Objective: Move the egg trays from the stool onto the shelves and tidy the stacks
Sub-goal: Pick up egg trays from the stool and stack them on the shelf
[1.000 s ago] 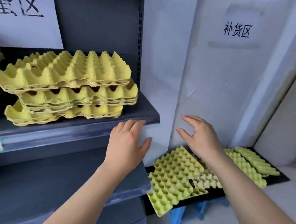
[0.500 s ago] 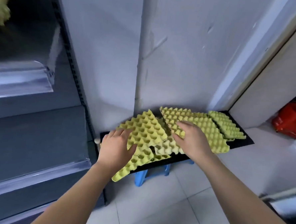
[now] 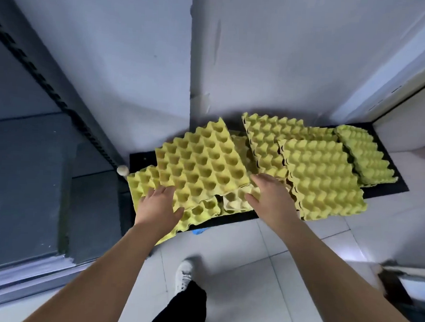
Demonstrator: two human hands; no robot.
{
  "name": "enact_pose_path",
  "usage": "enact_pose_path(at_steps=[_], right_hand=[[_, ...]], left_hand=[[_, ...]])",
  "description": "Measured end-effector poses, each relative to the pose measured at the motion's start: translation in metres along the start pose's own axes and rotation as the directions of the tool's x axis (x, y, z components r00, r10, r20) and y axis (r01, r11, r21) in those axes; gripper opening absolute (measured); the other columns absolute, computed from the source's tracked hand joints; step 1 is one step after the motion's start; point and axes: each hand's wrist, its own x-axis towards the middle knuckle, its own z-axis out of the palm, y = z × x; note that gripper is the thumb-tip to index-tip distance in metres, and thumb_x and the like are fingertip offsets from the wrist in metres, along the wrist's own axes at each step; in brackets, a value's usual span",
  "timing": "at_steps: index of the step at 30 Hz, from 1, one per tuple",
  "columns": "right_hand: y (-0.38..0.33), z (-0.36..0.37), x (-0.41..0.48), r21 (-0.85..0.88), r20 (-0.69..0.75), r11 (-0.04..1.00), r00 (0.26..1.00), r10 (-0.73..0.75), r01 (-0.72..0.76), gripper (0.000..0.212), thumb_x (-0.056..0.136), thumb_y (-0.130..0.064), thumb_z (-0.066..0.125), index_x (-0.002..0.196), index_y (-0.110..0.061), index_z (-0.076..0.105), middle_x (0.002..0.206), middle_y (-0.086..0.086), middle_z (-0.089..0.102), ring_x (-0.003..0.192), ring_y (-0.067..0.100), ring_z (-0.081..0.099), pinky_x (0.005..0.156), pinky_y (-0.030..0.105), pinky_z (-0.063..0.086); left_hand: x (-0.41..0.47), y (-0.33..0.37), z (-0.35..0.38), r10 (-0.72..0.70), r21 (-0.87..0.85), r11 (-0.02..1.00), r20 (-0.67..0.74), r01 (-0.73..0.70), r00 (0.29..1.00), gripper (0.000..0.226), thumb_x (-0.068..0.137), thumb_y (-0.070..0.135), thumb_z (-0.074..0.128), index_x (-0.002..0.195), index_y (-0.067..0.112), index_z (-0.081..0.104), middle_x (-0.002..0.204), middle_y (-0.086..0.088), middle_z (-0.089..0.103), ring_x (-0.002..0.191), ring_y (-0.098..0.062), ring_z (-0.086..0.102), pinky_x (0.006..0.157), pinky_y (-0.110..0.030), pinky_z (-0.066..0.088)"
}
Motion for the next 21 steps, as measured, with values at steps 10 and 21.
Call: enact_pose_path(at_steps=[10, 21], right_hand=[[0.033, 0.063, 0.093, -0.040, 0.230, 0.997, 0.970, 0.079, -0.071, 0.078, 0.090, -0.045, 0.056, 0.151, -0.022, 0.013, 0.156, 0.010, 0.020, 0.140, 0.028, 0.029, 0.111, 0.038, 0.030], [0.047, 0.089, 0.124, 0.127, 0.264, 0.990, 0.964, 0.024, -0.060, 0.098, 0.083, -0.043, 0.067, 0.152, -0.016, 0.002, 0.157, 0.007, 0.018, 0.141, 0.024, 0.027, 0.113, 0.036, 0.022]], left_hand=[[0.084, -0.025, 0.078, -0.280, -0.167, 0.927, 0.288, 0.336, 0.916, 0.097, 0.073, 0.048, 0.077, 0.146, 0.015, 0.022, 0.143, -0.013, 0.034, 0.125, -0.031, 0.045, 0.095, -0.043, 0.046], [0.107, -0.032, 0.116, -0.399, -0.548, 0.681, 0.280, 0.486, 0.873, 0.086, 0.062, 0.039, 0.089, 0.128, 0.007, 0.044, 0.132, -0.011, 0.050, 0.121, -0.033, 0.049, 0.093, -0.041, 0.046]])
